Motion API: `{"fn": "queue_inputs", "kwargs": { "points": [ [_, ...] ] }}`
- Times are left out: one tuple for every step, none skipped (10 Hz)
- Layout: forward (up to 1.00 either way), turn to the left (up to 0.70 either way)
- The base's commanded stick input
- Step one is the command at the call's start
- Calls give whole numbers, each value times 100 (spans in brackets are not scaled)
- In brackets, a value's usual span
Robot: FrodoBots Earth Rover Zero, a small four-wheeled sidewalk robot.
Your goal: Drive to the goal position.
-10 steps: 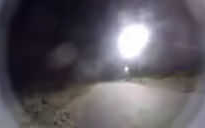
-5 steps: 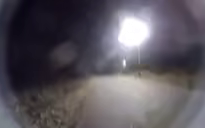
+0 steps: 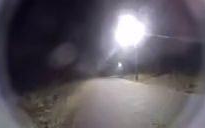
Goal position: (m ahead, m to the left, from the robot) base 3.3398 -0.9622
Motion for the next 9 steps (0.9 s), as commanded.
{"fn": "queue_inputs", "kwargs": {
  "points": [
    [100,-1],
    [100,-1],
    [100,0],
    [100,3],
    [100,6],
    [100,9],
    [100,12],
    [100,10],
    [100,9]
  ]
}}
